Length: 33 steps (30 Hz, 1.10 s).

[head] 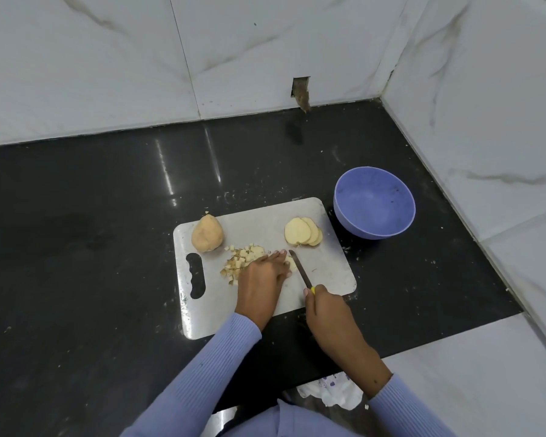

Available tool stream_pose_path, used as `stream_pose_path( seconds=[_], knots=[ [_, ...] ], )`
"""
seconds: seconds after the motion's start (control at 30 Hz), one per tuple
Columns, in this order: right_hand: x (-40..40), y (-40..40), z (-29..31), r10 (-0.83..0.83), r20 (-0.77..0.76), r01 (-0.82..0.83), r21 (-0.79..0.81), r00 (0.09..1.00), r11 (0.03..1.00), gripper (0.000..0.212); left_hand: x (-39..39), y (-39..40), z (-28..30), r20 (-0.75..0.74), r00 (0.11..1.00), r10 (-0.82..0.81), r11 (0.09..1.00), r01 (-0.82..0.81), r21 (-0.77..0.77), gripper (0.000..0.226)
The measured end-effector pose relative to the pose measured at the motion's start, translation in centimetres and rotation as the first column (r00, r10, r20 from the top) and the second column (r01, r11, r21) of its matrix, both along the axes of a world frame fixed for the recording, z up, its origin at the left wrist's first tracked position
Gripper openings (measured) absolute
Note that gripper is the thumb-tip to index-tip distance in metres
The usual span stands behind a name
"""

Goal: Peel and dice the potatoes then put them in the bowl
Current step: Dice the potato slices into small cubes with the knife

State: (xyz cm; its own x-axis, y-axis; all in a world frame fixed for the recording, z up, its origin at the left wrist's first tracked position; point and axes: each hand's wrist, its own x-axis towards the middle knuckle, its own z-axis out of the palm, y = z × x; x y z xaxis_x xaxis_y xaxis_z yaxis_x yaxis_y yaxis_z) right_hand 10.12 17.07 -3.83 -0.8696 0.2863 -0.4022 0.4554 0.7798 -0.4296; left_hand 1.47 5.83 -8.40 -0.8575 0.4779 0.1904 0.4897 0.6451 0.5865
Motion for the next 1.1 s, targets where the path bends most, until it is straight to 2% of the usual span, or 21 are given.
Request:
stream_pose_path(
  seconds=[0.1, 0.3, 0.43, 0.57, 0.67, 0.8, 1.1],
  knots=[
    [-0.5, -0.8, -0.1, -0.020, 0.026, 0.018, 0.054, 0.999, 0.998, 0.033, -0.1, 0.2, 0.2, -0.016, 0.999, 0.028, 0.999, -0.028, -0.020, 0.019],
    [3.0, -1.7, 0.1, -0.012, 0.094, -0.003, 0.164, 0.996, 0.986, 0.027, 0.1, 0.5, 0.0, 0.052, 0.997, 0.063, 0.992, -0.057, -0.114, 0.019],
    [4.2, -1.1, 0.5, -0.049, 0.115, 0.032, 0.145, 0.992, 0.989, 0.029, 0.2, 0.3, 0.4, 0.016, 0.999, 0.039, 0.997, -0.038, -0.064, 0.015],
    [2.8, -0.5, 1.3, -0.054, -0.018, 0.056, 0.066, 0.998, 0.996, 0.032, 0.3, -0.3, 0.0, -0.115, 0.993, 0.022, 1.000, -0.024, -0.020, 0.013],
    [0.9, -0.7, 1.6, -0.051, -0.082, 0.056, 0.067, 0.995, 0.996, 0.035, 0.3, -0.8, -0.2, -0.135, 0.989, 0.067, 0.998, -0.068, -0.003, 0.015],
    [-1.0, -1.0, 1.0, -0.038, -0.043, 0.041, 0.076, 0.998, 0.996, 0.036, 0.4, -0.7, -0.3, -0.112, 0.991, 0.072, 0.997, -0.072, 0.004, 0.012],
    [-1.0, -2.0, 0.0, -0.068, 0.003, 0.067, 0.096, 0.998, 0.993, 0.036, 0.6, 0.0, 0.5, -0.138, 0.986, 0.095, 0.991, -0.107, -0.084, 0.011]
  ],
)
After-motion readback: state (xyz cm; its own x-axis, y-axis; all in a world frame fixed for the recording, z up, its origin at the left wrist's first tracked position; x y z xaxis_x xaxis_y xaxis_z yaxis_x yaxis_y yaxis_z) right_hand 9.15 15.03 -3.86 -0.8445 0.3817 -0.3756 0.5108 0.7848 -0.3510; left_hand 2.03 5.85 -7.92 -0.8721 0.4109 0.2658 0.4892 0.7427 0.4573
